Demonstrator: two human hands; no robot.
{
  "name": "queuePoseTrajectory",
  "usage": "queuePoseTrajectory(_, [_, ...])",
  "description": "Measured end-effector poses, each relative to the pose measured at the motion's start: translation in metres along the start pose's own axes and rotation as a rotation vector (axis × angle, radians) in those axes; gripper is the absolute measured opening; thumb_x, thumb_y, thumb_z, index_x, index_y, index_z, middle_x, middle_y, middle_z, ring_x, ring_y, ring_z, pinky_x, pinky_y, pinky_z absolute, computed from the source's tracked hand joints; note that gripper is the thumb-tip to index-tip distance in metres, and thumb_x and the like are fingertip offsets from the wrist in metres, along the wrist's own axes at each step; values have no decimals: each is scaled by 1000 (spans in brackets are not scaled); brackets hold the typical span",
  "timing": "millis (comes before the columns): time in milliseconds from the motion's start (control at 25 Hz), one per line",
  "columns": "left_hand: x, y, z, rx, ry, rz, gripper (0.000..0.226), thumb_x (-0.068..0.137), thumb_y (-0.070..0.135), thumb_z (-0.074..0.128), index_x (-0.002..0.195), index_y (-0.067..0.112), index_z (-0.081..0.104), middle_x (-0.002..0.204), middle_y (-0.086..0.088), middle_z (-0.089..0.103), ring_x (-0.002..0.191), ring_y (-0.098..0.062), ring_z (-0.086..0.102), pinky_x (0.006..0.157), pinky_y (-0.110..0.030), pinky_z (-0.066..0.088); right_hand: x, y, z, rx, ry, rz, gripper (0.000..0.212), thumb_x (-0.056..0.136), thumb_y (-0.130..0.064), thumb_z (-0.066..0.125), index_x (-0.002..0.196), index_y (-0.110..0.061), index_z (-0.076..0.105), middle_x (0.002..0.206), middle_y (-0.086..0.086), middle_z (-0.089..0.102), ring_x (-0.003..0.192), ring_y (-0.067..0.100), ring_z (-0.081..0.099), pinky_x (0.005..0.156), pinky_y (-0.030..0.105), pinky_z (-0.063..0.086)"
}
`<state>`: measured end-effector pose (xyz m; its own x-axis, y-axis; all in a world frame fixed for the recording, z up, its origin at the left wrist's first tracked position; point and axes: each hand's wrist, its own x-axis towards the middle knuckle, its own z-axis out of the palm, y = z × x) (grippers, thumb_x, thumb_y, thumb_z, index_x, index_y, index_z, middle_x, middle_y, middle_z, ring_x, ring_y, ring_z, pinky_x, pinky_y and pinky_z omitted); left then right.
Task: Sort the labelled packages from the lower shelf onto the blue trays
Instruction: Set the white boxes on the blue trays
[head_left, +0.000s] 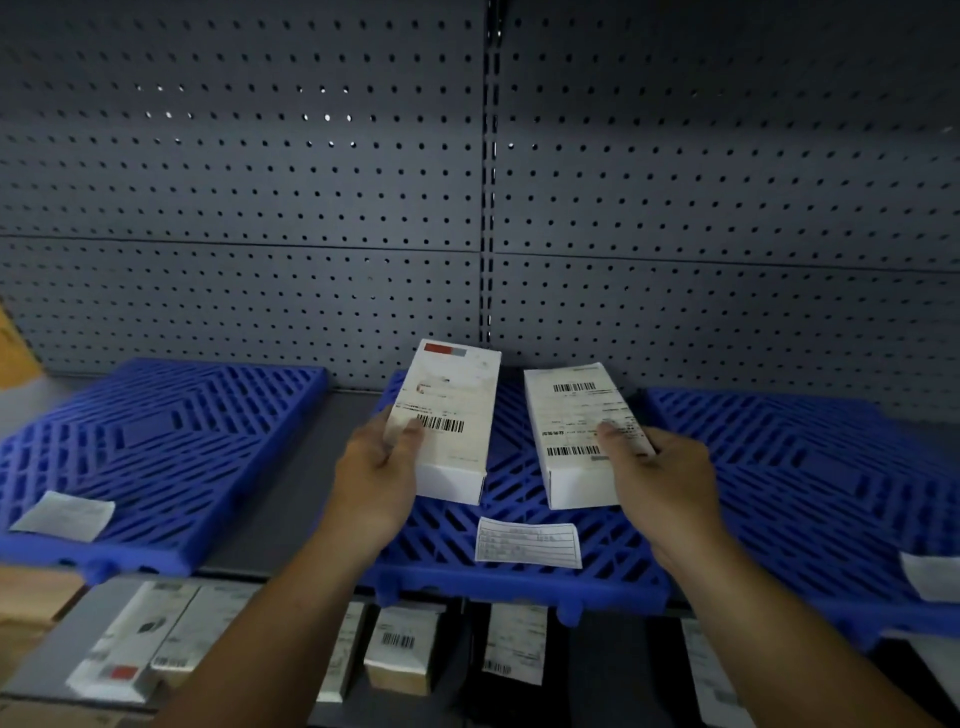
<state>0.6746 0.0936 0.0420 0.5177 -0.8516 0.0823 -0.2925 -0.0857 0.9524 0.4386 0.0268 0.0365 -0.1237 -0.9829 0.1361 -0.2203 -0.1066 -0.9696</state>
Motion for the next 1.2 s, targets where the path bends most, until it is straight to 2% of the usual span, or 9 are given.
queuePoseTrajectory(160, [0, -1, -1, 61, 5, 25, 17, 106, 31, 46, 121, 35, 56, 108, 16, 61, 91, -1, 59, 65, -7, 40, -3, -5, 1, -226, -15, -75, 30, 95, -46, 61, 100, -19, 73, 84, -9, 74, 64, 1, 69, 45, 12, 49])
queuePoseTrajectory(280, [-3, -3, 1, 127, 31, 84, 35, 108, 24, 42, 141, 19, 54, 125, 7, 49, 108, -12, 52, 74, -11, 38, -7, -8, 3, -462, -7, -97, 43, 95, -57, 52, 103, -18, 70, 92, -2, 73, 83, 17, 70, 74, 38, 59])
queuePoseTrajectory(400, [-6, -5, 1, 141, 16, 77, 41, 109, 27, 40, 148, 18, 48, 125, 8, 47, 104, -9, 53, 72, -9, 37, -12, -10, 1, -596, -1, -61, 50, 92, -65, 46, 99, -21, 67, 95, -1, 72, 97, 26, 65, 94, 52, 49])
queuePoseTrajectory(560, [-6, -6, 1, 147, 10, 88, 40, 109, 29, 39, 147, 19, 49, 131, 4, 55, 95, 1, 55, 72, -7, 39, -15, -15, 2, -529, 2, -33, 46, 92, -64, 48, 93, -22, 65, 91, -3, 71, 92, 25, 67, 90, 53, 52])
queuePoseTrajectory(720, [-7, -4, -1, 157, -9, 57, 51, 108, 34, 39, 156, 16, 38, 154, -8, 48, 133, -24, 51, 109, -40, 47, -18, -16, 2, -501, -15, -4, 49, 91, -66, 47, 95, -20, 65, 92, 0, 71, 91, 25, 67, 86, 51, 55])
queuePoseTrajectory(800, [-10, 2, -4, 162, 5, 59, 58, 107, 43, 40, 158, 17, 34, 158, -7, 44, 139, -25, 47, 114, -45, 42, -17, -16, -2, -448, -22, 1, 52, 92, -67, 45, 99, -21, 67, 93, 0, 71, 87, 21, 67, 78, 46, 58])
queuePoseTrajectory(880, [-17, 11, -8, 164, 40, 143, 61, 104, 50, 41, 158, 22, 34, 157, 1, 43, 141, -19, 44, 114, -42, 42, -19, -18, -9, -438, -32, -46, 58, 92, -69, 41, 110, -20, 67, 99, 0, 71, 86, 16, 67, 71, 40, 59])
queuePoseTrajectory(1000, [-33, 30, -2, 248, 30, 398, 56, 101, 54, 42, 151, 28, 44, 147, 11, 46, 139, -10, 40, 116, -39, 38, -27, -20, -24, -595, 30, -239, 66, 93, -65, 41, 129, -14, 62, 125, 7, 66, 114, 24, 59, 95, 46, 52])
queuePoseTrajectory(1200, [-56, 61, 47, 406, -130, 669, 46, 102, 46, 49, 139, 21, 58, 140, 7, 52, 135, -15, 44, 119, -46, 34, -36, -22, -62, -768, 107, -453, 51, 93, -48, 61, 125, -8, 66, 123, 11, 67, 118, 30, 58, 102, 47, 46])
